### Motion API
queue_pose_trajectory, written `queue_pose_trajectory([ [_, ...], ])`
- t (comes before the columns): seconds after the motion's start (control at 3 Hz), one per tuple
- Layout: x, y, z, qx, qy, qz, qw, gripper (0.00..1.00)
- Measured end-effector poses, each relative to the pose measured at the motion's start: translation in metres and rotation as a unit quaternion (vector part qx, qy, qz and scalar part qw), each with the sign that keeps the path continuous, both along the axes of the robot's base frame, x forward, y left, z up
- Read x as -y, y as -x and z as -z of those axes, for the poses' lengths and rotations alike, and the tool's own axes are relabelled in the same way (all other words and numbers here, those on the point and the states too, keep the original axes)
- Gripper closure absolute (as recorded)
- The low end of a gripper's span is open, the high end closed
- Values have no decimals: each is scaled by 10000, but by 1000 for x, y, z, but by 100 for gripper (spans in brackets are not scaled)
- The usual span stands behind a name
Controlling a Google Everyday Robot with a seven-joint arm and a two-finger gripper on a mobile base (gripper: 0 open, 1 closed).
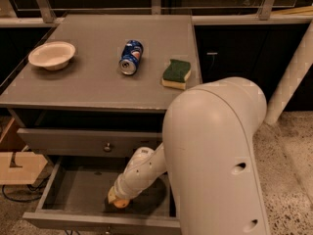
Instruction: Place orange into middle drawer
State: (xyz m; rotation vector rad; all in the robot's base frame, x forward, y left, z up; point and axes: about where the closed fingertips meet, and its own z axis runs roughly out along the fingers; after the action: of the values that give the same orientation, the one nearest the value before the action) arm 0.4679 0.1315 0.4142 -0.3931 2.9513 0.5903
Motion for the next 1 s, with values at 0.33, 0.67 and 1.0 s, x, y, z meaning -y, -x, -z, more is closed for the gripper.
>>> queue_pose_trajectory([
  [0.33, 2, 1, 14, -67, 145, 37, 9999, 100],
  [0.67, 2, -3, 22, -67, 262, 65, 9996, 100],
  [1.0, 4, -9, 30, -73, 318, 146, 9994, 100],
])
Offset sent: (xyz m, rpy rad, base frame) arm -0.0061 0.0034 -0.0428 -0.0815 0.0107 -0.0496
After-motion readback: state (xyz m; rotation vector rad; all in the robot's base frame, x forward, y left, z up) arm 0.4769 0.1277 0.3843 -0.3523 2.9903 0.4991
